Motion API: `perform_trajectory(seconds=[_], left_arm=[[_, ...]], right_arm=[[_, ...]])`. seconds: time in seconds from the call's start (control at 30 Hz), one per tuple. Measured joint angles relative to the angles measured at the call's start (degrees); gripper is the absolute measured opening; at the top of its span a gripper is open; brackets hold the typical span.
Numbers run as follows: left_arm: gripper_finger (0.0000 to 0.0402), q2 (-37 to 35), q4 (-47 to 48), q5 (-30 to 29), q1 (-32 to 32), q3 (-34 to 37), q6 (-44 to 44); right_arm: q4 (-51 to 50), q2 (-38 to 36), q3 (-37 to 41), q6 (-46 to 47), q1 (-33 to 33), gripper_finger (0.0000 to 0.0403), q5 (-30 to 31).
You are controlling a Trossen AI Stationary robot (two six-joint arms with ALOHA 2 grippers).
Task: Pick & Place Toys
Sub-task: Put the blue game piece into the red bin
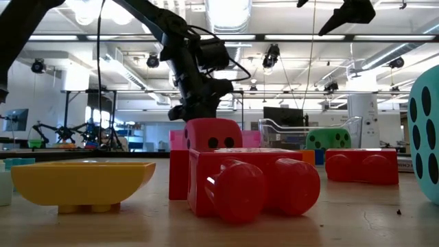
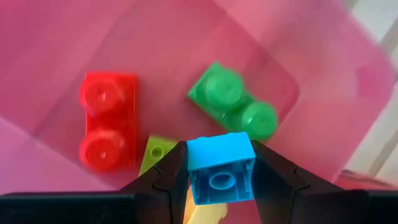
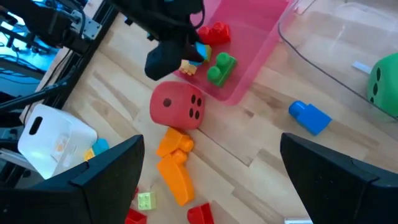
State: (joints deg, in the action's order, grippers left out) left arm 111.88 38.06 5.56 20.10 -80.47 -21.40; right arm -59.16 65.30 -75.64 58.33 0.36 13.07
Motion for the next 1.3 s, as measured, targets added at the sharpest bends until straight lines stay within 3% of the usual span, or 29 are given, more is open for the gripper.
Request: perform_trajectory(seconds=[0.53,0.8,1.07,1.3], left_arm=[[0.0136,0.4,-0.7,1.7,-1.3,1.3,0.9],[0.0165,0.4,-0.6,1.6,-1.3,1.3,1.0],[0.0172,0.4,-0.6,2.6,-1.2,1.3,0.4],[0.0241,0.4,-0.9,2.6,-1.2,0.9,0.4]], right_arm=[[0.0,-0.1,0.0,-0.1,0.0,0.0367,0.0],[0.0,-0.1,-0.1,-0.2,0.0,0.0367,-0.1],[0.3,-0.1,-0.1,-0.3,0.0,0.0367,-4.3],[1.0,-0.1,-0.1,-0.5,0.0,0.0367,-4.2]])
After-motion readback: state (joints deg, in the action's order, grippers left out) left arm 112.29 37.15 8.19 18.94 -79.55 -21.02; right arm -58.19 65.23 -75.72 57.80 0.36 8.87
